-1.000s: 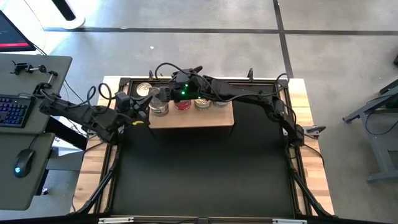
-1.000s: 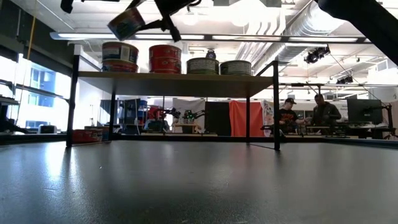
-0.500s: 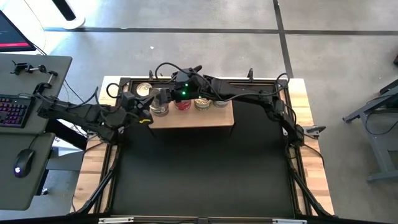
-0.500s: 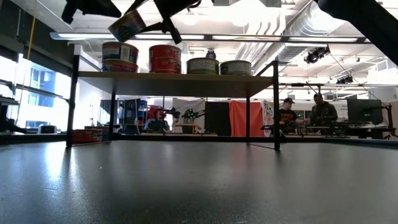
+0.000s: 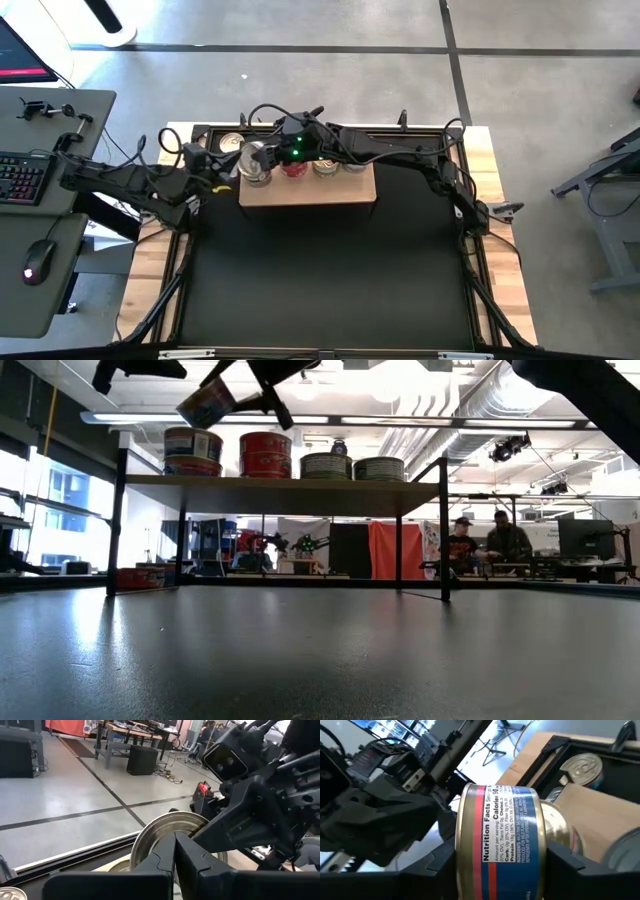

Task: Stack canned seafood by type on shelf
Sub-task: Stack the right blue and red tuna can on top of the blue and red tuna cans on the shelf

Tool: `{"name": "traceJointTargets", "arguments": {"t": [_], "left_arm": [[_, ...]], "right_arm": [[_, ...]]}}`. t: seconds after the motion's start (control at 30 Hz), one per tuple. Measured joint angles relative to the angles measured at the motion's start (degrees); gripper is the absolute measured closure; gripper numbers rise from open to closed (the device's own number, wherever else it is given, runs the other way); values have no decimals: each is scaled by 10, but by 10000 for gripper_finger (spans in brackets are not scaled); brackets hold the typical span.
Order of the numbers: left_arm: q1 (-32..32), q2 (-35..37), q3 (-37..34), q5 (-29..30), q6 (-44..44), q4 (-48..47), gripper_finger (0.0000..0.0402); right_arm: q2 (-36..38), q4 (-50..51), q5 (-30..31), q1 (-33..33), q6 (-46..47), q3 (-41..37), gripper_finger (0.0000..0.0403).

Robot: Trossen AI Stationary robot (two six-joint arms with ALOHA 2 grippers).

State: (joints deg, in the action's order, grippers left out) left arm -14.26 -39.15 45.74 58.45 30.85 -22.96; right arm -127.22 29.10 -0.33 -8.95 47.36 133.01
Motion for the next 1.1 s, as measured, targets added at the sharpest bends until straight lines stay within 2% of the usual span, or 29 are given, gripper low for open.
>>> {"name": "traceJointTargets", "arguments": {"t": [0.37, 0.47, 0.67, 0.77, 0.87, 1.1], "left_arm": [[0, -24, 0, -39, 0, 4, 402], [0, -26, 0, -40, 4, 8, 402], [-1, -18, 0, -62, 4, 26, 402], [-1, -11, 1, -76, -13, 27, 402], [-2, -6, 0, -86, -14, 7, 402], [2, -12, 0, -84, 19, -70, 402]], "right_arm": [[0, 16, 36, 1, -20, 0, 206], [0, 16, 29, 3, 22, 0, 206], [-12, -59, -19, 7, 2, 0, 206], [-16, -55, 13, 8, 15, 0, 206], [-16, -33, 52, 9, 15, 0, 206], [-16, -36, 42, 7, -11, 0, 206]]}}
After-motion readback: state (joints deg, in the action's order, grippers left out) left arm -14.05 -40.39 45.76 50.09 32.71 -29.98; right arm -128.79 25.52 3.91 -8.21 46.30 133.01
